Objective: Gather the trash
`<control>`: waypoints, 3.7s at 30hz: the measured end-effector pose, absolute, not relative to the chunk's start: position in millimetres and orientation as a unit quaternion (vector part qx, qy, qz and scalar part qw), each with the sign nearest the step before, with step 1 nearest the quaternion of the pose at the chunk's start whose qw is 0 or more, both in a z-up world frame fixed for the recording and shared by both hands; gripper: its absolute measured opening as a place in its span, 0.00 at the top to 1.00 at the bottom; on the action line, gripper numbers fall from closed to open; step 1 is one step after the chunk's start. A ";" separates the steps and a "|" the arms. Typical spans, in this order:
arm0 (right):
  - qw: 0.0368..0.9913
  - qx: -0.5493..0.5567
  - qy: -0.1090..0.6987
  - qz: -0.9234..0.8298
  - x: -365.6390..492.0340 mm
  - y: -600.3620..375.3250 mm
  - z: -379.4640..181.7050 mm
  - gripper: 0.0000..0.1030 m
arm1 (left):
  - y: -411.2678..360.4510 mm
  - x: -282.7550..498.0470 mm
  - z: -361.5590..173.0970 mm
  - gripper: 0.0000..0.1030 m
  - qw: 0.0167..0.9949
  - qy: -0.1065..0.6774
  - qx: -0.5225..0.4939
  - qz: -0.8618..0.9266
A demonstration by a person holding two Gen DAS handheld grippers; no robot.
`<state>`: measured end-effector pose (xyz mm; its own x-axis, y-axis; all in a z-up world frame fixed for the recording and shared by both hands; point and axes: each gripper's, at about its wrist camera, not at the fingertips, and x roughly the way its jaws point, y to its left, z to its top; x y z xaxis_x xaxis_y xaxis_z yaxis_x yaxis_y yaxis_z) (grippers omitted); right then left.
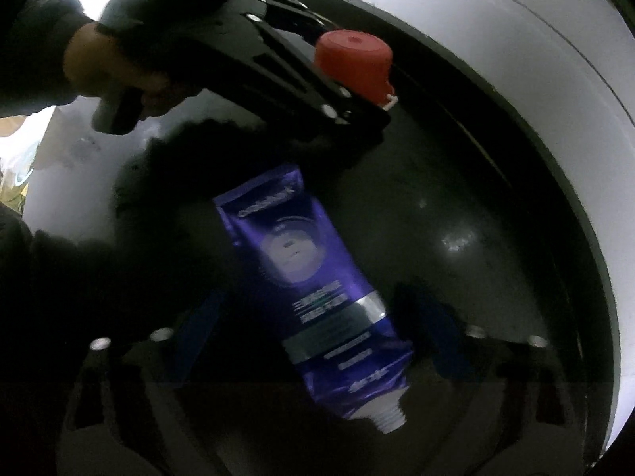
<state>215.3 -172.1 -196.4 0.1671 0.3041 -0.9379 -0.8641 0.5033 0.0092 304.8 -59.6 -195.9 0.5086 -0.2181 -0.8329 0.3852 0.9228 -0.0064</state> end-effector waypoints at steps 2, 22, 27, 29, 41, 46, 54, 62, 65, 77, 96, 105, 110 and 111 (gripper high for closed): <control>0.709 -0.281 0.502 0.407 209.3 -172.6 -194.1 0.42 | -58.6 301.4 -192.1 0.38 0.864 0.465 0.086 -0.173; 0.752 -0.076 0.560 0.338 140.3 -176.4 -138.4 0.93 | 2.3 153.4 -99.2 0.41 0.897 0.430 0.061 -0.081; 0.764 -0.091 0.551 0.322 123.4 -159.3 -120.7 0.93 | 15.9 102.2 -91.6 0.41 0.897 0.436 0.037 -0.057; 0.768 -0.094 0.547 0.320 117.2 -150.9 -111.9 0.93 | 23.3 84.2 -90.0 0.41 0.896 0.440 0.030 -0.047; 0.759 -0.135 0.511 0.381 60.9 -58.3 -75.9 0.93 | 93.7 -24.6 -82.7 0.41 0.888 0.454 -0.039 0.058; 0.736 -0.156 0.493 0.437 37.7 14.3 -62.1 0.93 | 137.4 -76.5 -79.6 0.41 0.881 0.452 -0.072 0.118; 0.661 -0.197 0.473 0.549 -30.8 146.0 -51.5 0.93 | 221.4 -172.3 -82.9 0.41 0.849 0.446 -0.139 0.248; 0.571 -0.250 0.458 0.634 -111.9 271.1 -68.1 0.93 | 292.4 -258.5 -105.7 0.41 0.800 0.439 -0.205 0.354; 0.543 -0.274 0.460 0.647 -139.5 307.3 -84.5 0.93 | 316.8 -282.5 -120.2 0.41 0.785 0.435 -0.226 0.378; 0.500 -0.345 0.468 0.642 -189.8 393.5 -154.2 0.93 | 386.4 -304.9 -182.2 0.41 0.774 0.431 -0.260 0.384; 0.490 -0.319 0.476 0.657 -184.2 410.1 -145.5 0.13 | 386.9 -313.8 -198.8 0.06 0.770 0.423 -0.295 0.376; 0.569 -0.263 0.476 0.617 -122.8 326.5 -87.1 0.07 | 361.5 -282.6 -158.1 0.06 0.788 0.427 -0.277 0.347; 0.666 -0.210 0.478 0.533 -50.5 222.0 -53.3 0.07 | 324.3 -217.5 -120.6 0.06 0.826 0.433 -0.231 0.279; 0.687 -0.199 0.478 0.510 -36.3 197.3 -48.0 0.07 | 312.8 -197.3 -111.7 0.06 0.834 0.436 -0.213 0.261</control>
